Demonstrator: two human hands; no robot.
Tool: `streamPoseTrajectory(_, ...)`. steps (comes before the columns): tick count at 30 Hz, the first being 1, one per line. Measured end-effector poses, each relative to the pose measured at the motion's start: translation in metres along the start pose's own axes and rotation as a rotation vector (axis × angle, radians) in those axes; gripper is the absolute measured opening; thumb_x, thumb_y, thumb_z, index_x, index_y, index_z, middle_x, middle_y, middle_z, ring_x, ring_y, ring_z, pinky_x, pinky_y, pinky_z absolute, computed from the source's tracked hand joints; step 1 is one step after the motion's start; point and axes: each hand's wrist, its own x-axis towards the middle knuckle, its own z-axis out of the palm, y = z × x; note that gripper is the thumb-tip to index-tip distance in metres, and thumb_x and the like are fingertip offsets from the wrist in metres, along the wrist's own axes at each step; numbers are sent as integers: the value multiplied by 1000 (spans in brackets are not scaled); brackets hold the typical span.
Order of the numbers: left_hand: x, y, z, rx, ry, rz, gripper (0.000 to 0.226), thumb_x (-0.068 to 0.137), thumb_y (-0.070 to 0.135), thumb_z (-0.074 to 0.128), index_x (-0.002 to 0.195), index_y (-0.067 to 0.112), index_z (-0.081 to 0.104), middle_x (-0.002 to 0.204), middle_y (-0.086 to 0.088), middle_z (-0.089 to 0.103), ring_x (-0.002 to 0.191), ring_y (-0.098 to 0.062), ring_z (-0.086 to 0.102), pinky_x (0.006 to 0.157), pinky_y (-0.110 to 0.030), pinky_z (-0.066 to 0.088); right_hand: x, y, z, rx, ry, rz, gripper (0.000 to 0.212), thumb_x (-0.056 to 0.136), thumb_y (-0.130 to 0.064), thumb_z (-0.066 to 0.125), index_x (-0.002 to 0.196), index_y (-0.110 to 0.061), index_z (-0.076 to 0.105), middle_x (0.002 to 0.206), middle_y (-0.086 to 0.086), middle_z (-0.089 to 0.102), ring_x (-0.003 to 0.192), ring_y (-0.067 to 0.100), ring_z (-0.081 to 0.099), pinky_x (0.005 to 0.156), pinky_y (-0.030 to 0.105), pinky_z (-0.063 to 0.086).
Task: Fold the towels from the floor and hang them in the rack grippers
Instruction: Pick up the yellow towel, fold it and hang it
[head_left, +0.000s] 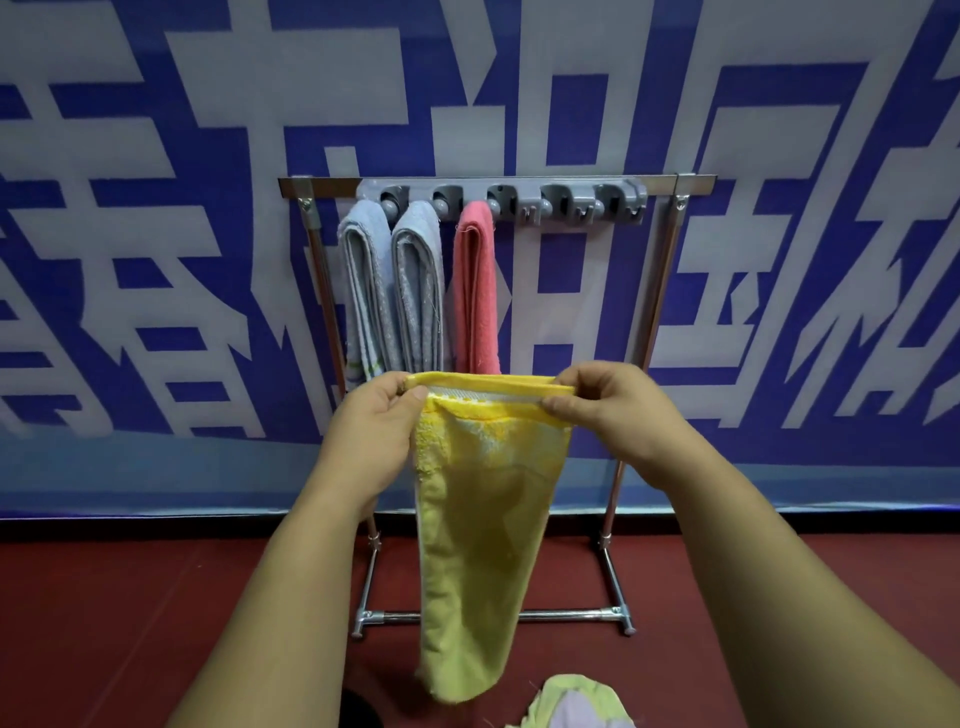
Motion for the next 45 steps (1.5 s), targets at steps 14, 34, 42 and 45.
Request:
streamPoseTrajectory(14,14,8,16,-151,-27,-65,23,108,13,60,99,15,82,94,-13,82,86,-26,75,98,-64,58,18,8,-2,260,248,107,10,95,-7,73,90,-16,74,82,11,64,77,25,57,69,44,49)
streamPoseTrajectory(34,21,-13,34,-260,143,-201,4,95,7,76,96,10,75,96,-17,80,97,-42,77,89,-63,62,11,18,4,180,367,258,2,93,-13,76,91,-14,75,91,12,76,81,21,68,65,37,59)
streamPoseTrajectory(42,19,-24,49,-188,221,-195,11,91,19,80,87,28,79,87,0,81,90,-28,79,86,-56,65,10,28,15,108,401,285,4,89,-16,71,86,-15,69,86,18,72,69,24,63,67,60,61)
streamPoseTrajectory(45,18,-26,51,-96,244,-200,9,91,23,81,87,30,77,83,5,80,86,-21,78,84,-54,65,8,32,18,84,390,320,4,88,-18,72,85,-16,70,87,15,73,76,31,69,72,62,61)
